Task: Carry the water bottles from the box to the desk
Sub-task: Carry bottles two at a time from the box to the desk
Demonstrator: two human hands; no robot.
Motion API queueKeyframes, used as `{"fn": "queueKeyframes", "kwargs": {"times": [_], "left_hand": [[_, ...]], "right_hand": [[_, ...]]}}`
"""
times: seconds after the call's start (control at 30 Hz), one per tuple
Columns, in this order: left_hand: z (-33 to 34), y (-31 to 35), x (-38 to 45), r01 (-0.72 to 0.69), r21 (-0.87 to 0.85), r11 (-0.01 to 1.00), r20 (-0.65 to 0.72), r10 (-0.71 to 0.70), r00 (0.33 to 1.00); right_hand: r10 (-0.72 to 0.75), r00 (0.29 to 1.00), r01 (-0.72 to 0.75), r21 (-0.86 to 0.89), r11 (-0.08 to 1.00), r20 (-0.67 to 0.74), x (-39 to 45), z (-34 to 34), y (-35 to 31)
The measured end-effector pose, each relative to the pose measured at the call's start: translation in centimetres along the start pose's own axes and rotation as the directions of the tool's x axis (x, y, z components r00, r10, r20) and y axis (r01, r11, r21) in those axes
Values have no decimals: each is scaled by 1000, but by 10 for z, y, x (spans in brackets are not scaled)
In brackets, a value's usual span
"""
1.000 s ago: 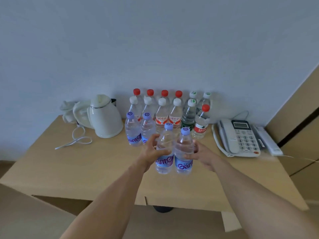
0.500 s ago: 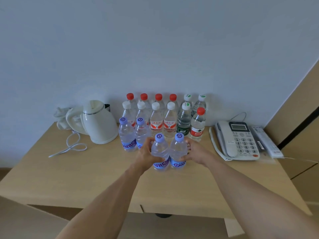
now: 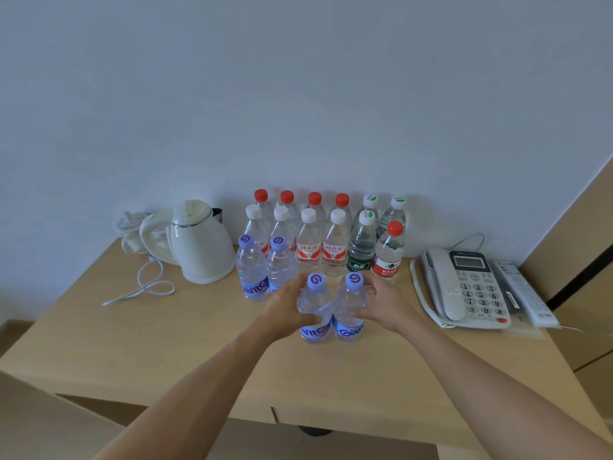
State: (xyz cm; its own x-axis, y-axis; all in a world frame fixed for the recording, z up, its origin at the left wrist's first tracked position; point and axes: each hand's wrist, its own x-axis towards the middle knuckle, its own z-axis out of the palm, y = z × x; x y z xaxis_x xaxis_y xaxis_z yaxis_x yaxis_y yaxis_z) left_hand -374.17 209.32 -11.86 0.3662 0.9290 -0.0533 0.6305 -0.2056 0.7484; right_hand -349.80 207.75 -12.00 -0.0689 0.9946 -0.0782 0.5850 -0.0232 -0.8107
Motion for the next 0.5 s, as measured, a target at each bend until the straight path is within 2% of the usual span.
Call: {"fn": "queueKeyframes", "kwargs": {"times": [0.2, 0.4, 0.5], "left_hand": [[-21, 26, 2, -139, 209, 968, -173, 176, 969], [-31, 42, 7, -129, 395, 910, -146, 201, 969], [-35, 48, 14, -130, 500, 856, -88, 200, 976]], "right_hand": [[-107, 989, 96, -97, 991, -106, -4, -4, -13], [-133, 982, 113, -148, 983, -133, -9, -3, -17], [-158, 976, 134, -157, 978, -149, -12, -1, -18]]}}
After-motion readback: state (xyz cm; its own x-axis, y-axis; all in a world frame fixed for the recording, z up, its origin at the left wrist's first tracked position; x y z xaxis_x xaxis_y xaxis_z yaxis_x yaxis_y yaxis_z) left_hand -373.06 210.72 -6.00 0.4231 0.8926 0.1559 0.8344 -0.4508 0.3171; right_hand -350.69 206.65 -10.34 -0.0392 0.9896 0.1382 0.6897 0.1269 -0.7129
